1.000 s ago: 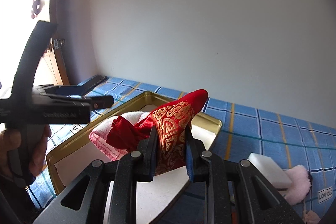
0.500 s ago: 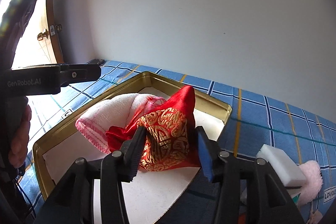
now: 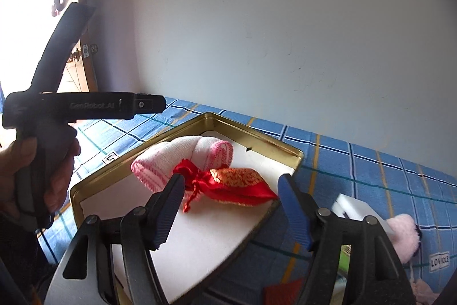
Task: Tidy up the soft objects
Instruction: 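Move the left tool to the cotton swab bag and grasp it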
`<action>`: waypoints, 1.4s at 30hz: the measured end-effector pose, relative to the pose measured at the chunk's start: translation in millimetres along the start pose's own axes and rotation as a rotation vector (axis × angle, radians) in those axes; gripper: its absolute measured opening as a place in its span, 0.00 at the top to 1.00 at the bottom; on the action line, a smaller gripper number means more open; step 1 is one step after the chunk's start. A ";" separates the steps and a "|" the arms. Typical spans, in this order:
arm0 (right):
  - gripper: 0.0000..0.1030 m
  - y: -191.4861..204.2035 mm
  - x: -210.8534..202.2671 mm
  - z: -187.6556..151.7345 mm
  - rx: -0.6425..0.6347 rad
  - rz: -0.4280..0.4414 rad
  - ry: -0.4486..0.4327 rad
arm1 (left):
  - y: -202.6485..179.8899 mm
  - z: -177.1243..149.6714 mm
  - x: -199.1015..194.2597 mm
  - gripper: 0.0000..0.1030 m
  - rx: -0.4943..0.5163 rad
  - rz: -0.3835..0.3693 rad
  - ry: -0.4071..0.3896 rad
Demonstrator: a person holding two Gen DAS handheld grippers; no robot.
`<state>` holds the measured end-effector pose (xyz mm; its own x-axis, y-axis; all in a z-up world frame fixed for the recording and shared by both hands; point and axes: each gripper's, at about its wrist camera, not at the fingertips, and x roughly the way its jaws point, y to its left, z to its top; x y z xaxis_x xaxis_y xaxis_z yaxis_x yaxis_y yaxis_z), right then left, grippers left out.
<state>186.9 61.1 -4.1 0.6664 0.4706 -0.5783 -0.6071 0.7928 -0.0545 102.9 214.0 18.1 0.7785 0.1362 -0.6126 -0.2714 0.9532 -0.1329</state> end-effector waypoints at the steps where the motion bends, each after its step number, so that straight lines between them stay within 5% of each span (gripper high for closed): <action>1: 0.32 -2.4 -2.9 -1.1 0.002 -0.003 0.001 | -2.7 -0.9 -0.2 0.04 0.009 0.001 -0.004; 16: 0.31 -80.1 -90.7 -65.9 0.154 -0.182 -0.003 | -80.1 -24.8 -20.6 0.03 0.233 -0.004 -0.098; 22: 0.30 -128.6 -122.3 -102.6 0.307 -0.281 -0.012 | -131.8 -46.1 -58.6 0.00 0.331 -0.084 -0.140; 30: 0.29 -166.1 -137.0 -131.4 0.447 -0.311 -0.007 | -219.4 -82.5 -43.2 0.00 0.477 -0.183 -0.054; 42: 0.29 -189.3 -136.1 -147.8 0.483 -0.341 0.029 | -268.5 -110.8 5.7 0.03 0.560 -0.169 0.084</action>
<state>147.1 -210.3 -35.4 0.7730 0.1525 -0.6158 -0.0899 0.9872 0.1316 117.5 -71.1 -36.1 0.7313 -0.0300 -0.6814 0.2104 0.9602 0.1835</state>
